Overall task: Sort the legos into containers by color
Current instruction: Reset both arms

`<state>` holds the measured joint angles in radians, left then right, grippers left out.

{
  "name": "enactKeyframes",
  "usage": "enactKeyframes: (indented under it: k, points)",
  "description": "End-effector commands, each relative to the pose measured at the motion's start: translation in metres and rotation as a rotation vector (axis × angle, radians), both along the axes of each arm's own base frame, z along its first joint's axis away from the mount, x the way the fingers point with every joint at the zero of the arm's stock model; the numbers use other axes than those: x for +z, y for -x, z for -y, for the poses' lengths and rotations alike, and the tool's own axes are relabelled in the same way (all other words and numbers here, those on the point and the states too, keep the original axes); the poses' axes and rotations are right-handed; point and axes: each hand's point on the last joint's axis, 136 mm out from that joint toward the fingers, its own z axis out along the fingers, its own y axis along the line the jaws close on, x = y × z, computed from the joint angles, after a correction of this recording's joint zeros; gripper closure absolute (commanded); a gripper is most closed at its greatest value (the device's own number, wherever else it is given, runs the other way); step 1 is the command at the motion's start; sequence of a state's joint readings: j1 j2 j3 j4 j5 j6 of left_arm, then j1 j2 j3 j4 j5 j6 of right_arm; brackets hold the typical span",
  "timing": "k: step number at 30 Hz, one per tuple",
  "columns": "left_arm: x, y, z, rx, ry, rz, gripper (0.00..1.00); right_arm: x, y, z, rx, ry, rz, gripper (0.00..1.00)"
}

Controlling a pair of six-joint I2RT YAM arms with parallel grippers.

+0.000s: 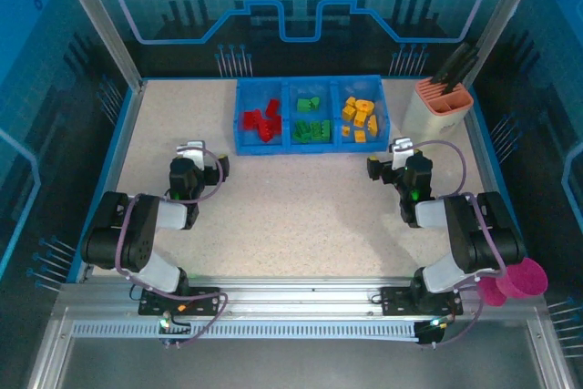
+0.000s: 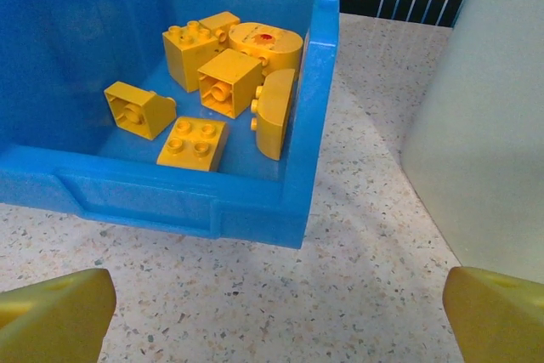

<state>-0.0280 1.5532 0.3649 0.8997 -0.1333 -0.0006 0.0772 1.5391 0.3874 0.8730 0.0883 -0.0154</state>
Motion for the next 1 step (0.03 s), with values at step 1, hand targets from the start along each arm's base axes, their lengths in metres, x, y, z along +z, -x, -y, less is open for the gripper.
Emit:
enactKeyframes:
  k: [1]
  points:
    - [0.0119,-0.0076,-0.0013,-0.009,0.011,0.039,0.01,0.0077,-0.0052,0.0031,-0.003,-0.014,0.027,0.00]
